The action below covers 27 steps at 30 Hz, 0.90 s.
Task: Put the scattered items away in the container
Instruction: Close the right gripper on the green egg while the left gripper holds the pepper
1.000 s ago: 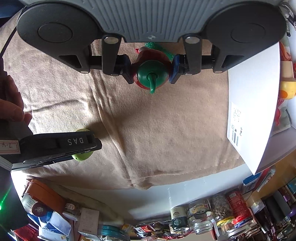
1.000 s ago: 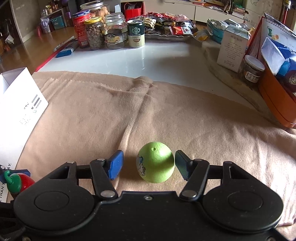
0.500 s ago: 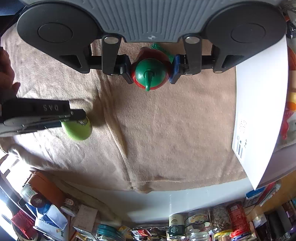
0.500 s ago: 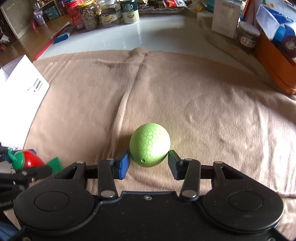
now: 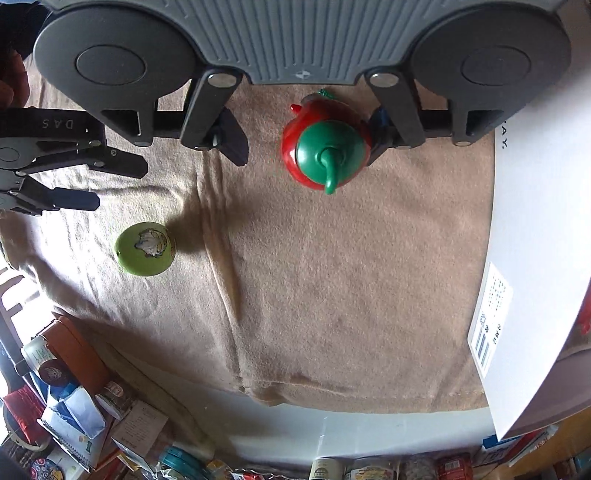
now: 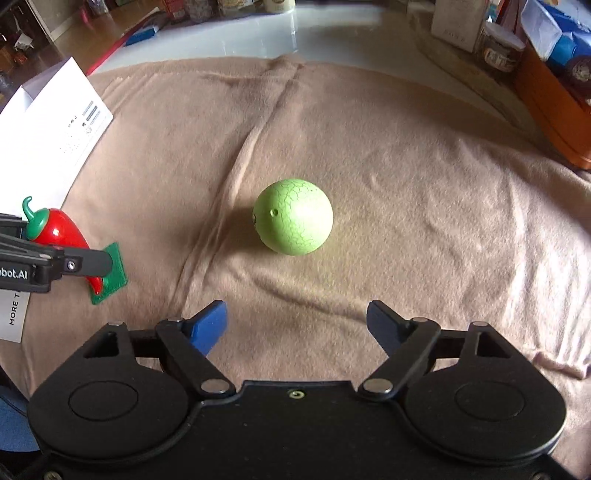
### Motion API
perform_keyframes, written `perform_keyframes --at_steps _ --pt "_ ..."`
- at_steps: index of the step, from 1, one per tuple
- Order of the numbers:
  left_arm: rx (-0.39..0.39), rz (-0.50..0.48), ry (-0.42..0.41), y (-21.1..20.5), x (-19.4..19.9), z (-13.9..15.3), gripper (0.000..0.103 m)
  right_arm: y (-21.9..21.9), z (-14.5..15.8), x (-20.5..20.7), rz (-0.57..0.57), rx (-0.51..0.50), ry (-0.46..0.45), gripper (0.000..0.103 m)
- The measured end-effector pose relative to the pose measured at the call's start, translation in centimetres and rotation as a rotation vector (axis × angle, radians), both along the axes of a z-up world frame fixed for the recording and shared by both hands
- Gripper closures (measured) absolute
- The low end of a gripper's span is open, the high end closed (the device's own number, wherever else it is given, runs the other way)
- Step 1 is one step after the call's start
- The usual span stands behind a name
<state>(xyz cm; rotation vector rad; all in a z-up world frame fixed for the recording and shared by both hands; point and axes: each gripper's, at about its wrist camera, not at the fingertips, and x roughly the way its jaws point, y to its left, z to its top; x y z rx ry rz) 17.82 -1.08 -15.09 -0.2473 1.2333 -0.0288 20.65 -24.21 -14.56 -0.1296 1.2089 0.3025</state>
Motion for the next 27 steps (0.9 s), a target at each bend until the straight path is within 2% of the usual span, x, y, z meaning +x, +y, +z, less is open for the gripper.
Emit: perform_keyframes --at_steps 3,13,15,16,17,22,24,25,27 --pt "0.010 0.008 -0.007 -0.4 0.3 -0.1 0.032 0.3 0.6 0.9 -0.020 0.012 -0.036 0.022" --pt "0.009 -0.008 -0.029 0.0 -1.3 0.2 0.032 0.5 0.7 2.1 -0.041 0.019 -0.109 0.022" --pt "-0.005 0.000 -0.026 0.1 -1.1 0.0 0.037 0.4 0.7 2.2 -0.049 0.028 -0.122 0.022" --pt "-0.010 0.000 -0.023 0.1 -0.9 -0.1 0.051 0.5 0.6 2.4 -0.055 0.034 -0.126 0.022" --pt "-0.010 -0.002 -0.023 0.0 -0.8 -0.1 0.060 0.6 0.5 2.6 -0.060 0.042 -0.127 0.022" --pt "-0.033 0.000 -0.040 0.0 -0.5 -0.2 0.061 1.3 -0.1 3.0 -0.064 0.039 -0.142 0.023" --pt "-0.042 0.005 -0.047 0.0 -0.2 -0.2 0.061 1.4 -0.2 3.1 -0.071 0.040 -0.157 0.036" --pt "-0.041 0.007 -0.050 0.0 -0.1 -0.2 0.061 1.2 -0.2 3.2 -0.083 0.049 -0.151 0.053" --pt "-0.053 0.016 -0.066 -0.1 0.4 -0.2 0.061 0.6 -0.3 3.4 -0.123 0.084 -0.137 0.054"
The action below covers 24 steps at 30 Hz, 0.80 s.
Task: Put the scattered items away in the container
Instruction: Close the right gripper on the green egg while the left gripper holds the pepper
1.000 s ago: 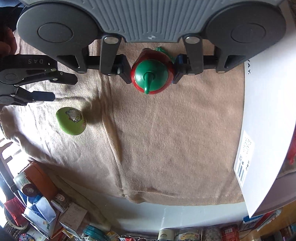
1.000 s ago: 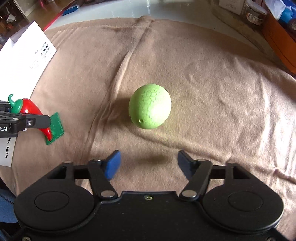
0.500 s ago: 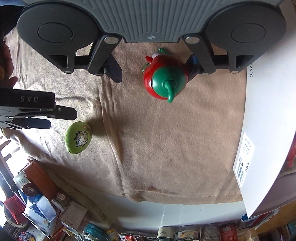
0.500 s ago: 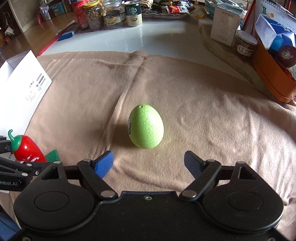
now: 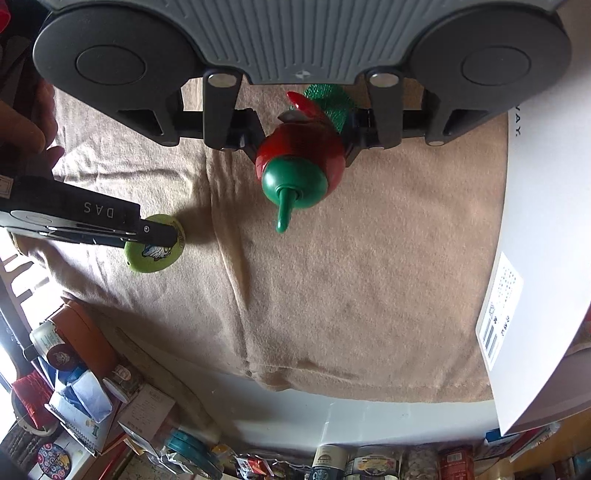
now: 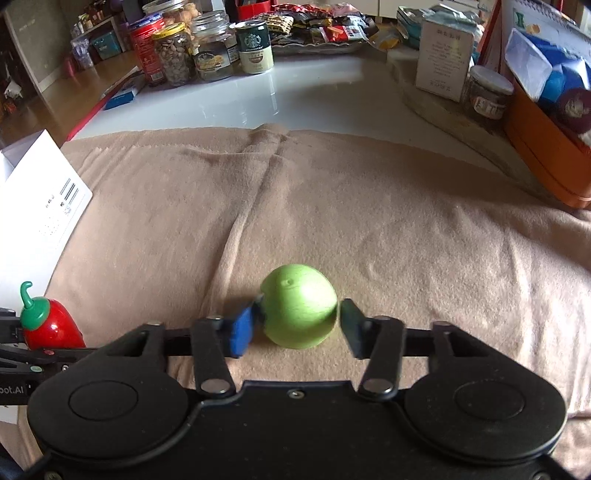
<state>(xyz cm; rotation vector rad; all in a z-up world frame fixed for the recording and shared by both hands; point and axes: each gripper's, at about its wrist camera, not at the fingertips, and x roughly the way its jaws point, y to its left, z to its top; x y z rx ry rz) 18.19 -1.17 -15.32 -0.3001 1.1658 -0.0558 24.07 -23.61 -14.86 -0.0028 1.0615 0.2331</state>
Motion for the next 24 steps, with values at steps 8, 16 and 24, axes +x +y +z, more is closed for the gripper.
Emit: perform_keyframes --at_steps 8,16,24 --pt "-0.023 0.019 -0.010 -1.8 3.4 -0.8 0.061 -3.0 -0.2 -0.4 -0.098 0.101 0.071 0.054" --pt "0.081 -0.068 0.020 -6.3 5.0 -2.7 0.054 -5.2 -0.4 -0.5 -0.140 0.138 0.120 0.052" --pt "0.096 -0.079 0.023 -6.3 5.1 -2.8 0.056 -5.6 -1.1 -0.2 -0.161 0.114 0.135 0.048"
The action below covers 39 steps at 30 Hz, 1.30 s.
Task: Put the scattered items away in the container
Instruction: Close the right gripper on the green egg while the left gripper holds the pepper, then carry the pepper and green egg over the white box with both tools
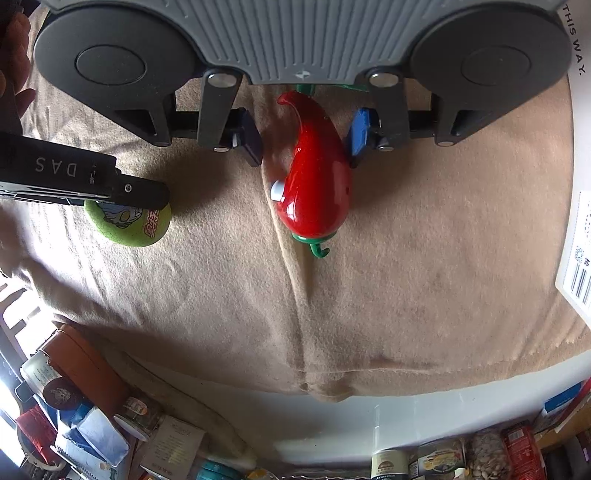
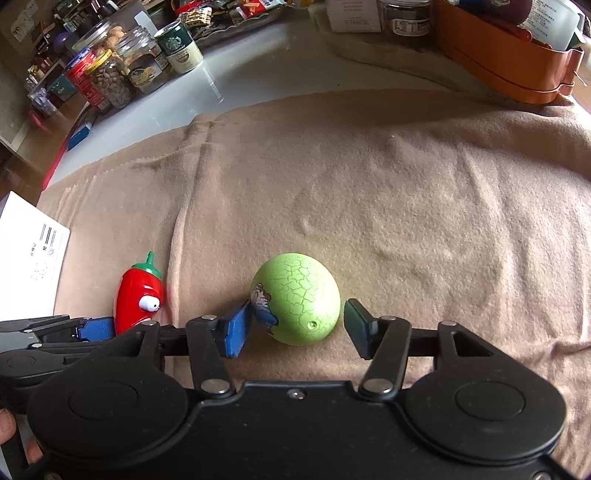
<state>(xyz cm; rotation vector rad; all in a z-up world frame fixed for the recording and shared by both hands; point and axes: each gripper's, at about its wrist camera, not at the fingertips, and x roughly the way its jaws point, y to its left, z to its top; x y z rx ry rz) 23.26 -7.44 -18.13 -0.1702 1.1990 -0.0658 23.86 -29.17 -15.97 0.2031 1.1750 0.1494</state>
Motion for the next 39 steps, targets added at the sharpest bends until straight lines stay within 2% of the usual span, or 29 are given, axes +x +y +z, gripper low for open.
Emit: perform_keyframes --at_steps 3,4,6,8,10,12,13,18,22,26,30,39 --pt "0.013 0.001 -0.001 0.0 -0.1 0.1 0.058 -0.2 -0.2 0.0 -0.012 -0.008 0.004 0.043" --pt "0.022 0.002 -0.001 0.0 -0.1 0.1 0.061 -0.3 -0.2 0.0 -0.018 -0.012 0.000 0.036" --pt "0.032 0.006 0.001 0.0 -0.1 0.2 0.064 -0.5 -0.1 0.0 -0.022 -0.015 -0.007 0.034" --pt "0.050 0.008 0.004 0.0 -0.3 0.3 0.074 -0.6 0.0 0.1 -0.032 -0.010 -0.012 0.034" --pt "0.052 0.006 0.009 0.1 -0.5 0.4 0.074 -0.6 0.0 0.2 -0.033 -0.004 -0.019 0.034" --pt "0.048 0.006 0.011 0.1 -0.6 0.5 0.074 -0.4 0.1 0.2 -0.023 0.019 -0.024 0.051" --pt "0.048 0.007 0.011 0.2 -0.7 0.5 0.074 -0.4 0.2 0.2 -0.025 0.029 -0.024 0.052" --pt "0.055 0.012 0.005 0.6 -1.2 1.1 0.074 0.5 0.6 -0.2 0.016 0.014 -0.018 0.052" --pt "0.077 0.013 -0.009 1.5 -2.1 2.3 0.074 1.1 1.8 -0.6 0.046 0.002 -0.047 0.052" --pt "0.103 0.026 -0.014 2.7 -3.2 3.7 0.074 1.5 2.8 -1.1 0.060 0.030 -0.068 0.052" --pt "0.130 0.045 -0.036 3.6 -4.6 6.3 0.074 2.1 3.6 -2.0 0.081 0.044 -0.079 0.052" --pt "0.195 0.128 -0.117 6.6 -9.5 15.0 0.074 5.2 5.4 -4.7 0.144 0.114 -0.092 0.052"
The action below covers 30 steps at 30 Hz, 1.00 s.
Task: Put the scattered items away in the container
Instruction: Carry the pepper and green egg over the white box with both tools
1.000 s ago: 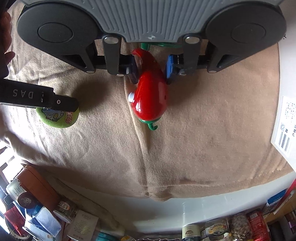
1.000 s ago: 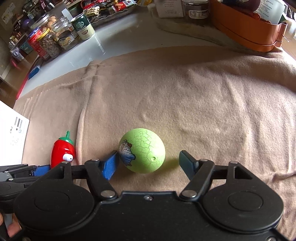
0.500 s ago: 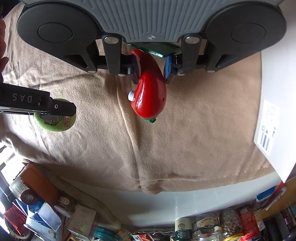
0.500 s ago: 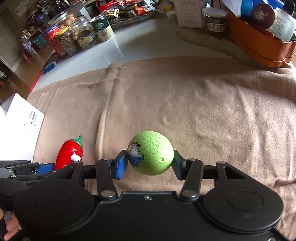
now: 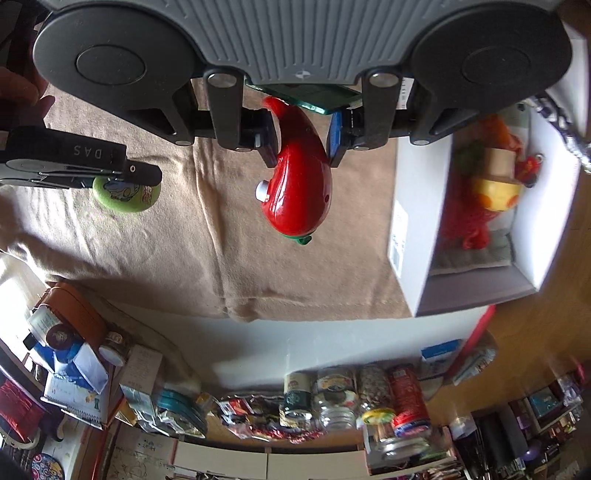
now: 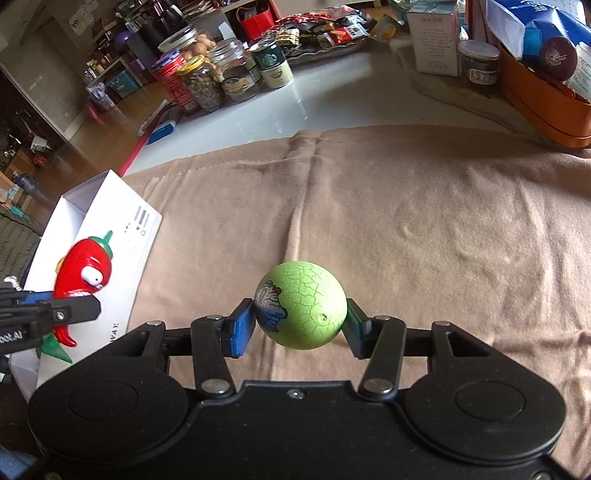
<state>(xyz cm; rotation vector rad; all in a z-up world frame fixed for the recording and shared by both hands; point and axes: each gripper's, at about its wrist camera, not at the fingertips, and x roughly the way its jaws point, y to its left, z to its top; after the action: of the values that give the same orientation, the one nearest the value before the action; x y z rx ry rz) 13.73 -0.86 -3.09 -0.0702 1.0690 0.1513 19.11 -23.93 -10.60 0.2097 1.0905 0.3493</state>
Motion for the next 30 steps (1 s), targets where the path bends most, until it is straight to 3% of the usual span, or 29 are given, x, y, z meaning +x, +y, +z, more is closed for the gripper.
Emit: perform_keyframes --at_steps 10,15,22,30 --pt "0.102 0.088 -0.104 5.6 -5.9 10.1 0.074 5.1 4.9 -4.9 0.131 -0.045 -0.063 0.052" --pt "0.143 0.155 -0.145 9.0 -9.2 13.3 0.074 9.5 8.1 -6.0 0.217 -0.032 -0.113 0.052" --pt "0.179 0.210 -0.149 12.5 -12.4 14.4 0.074 16.3 12.1 -6.9 0.343 0.006 -0.174 0.052" --pt "0.157 0.207 -0.076 13.9 -14.1 11.5 0.074 22.3 14.9 -6.5 0.434 0.017 -0.209 0.053"
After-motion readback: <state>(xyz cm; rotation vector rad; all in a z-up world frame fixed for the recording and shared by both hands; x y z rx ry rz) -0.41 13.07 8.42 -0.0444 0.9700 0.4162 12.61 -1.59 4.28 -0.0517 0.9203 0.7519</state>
